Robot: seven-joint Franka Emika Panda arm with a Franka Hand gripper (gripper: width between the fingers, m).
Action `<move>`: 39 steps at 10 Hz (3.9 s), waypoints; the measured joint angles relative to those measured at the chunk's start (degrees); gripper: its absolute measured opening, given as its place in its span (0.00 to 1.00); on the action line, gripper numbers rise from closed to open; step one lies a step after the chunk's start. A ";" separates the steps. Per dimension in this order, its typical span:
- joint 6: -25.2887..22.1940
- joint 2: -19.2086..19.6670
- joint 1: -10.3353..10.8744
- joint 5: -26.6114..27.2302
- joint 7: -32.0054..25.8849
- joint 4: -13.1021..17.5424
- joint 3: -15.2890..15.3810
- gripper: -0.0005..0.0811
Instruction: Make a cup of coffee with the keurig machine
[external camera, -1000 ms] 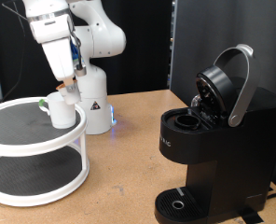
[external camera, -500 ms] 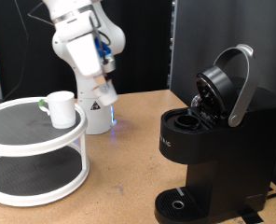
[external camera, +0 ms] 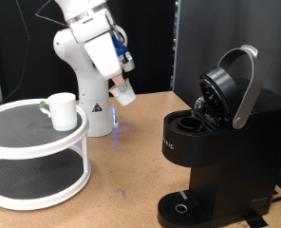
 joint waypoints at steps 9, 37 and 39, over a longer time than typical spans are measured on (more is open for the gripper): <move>-0.94 9.86 4.49 3.08 0.47 10.40 2.22 0.52; 8.45 13.17 5.72 1.85 5.38 7.01 12.23 0.50; 8.51 13.27 5.58 1.82 5.38 6.90 12.22 0.50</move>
